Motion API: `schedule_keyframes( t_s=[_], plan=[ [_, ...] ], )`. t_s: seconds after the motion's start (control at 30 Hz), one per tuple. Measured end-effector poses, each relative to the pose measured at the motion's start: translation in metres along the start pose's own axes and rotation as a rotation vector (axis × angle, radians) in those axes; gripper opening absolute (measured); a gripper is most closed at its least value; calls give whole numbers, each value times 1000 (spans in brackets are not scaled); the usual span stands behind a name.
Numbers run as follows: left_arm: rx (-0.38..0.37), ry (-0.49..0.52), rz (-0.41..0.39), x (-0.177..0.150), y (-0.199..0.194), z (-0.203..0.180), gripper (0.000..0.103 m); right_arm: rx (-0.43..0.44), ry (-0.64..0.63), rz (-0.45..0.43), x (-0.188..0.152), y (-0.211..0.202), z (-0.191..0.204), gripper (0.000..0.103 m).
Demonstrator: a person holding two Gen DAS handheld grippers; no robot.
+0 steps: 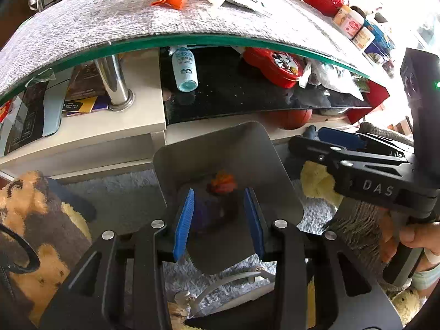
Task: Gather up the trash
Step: 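Open the left tool over the bin while the right tool releases the wrapper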
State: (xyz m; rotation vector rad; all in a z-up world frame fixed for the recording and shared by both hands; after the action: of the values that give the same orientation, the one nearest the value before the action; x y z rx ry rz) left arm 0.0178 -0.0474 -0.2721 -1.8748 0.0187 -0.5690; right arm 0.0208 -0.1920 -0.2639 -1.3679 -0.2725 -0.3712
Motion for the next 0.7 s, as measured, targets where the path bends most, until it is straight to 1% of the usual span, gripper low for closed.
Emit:
schedule_keyframes(
  t_s=[0.17, 0.33, 0.5, 0.7],
  plan=[
    [24, -10, -33, 13, -10, 8, 37, -25, 10, -46, 16, -12, -6, 66],
    [45, -2, -80, 34, -27, 14, 37, -31, 18, -112, 43, -31, -12, 66],
    [70, 18, -150, 69, -47, 18, 37, -46, 18, -189, 82, -44, -18, 66],
    [83, 32, -203, 110, -57, 23, 37, -36, 15, -223, 118, -40, -17, 64]
  ],
)
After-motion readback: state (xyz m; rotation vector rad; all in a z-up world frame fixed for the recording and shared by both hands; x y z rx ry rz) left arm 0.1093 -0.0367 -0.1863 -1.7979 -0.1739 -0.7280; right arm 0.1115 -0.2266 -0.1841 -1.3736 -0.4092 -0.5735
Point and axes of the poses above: each gripper's, at about its wrist camera, not at the fingertips, and y roughly the way its jaws point, z to its left, x to its top, the point moved 6 cm from there along y, roughly the way its jaws point, and after that the axes turned 3 degrees about -x, right-handed, at the moved point
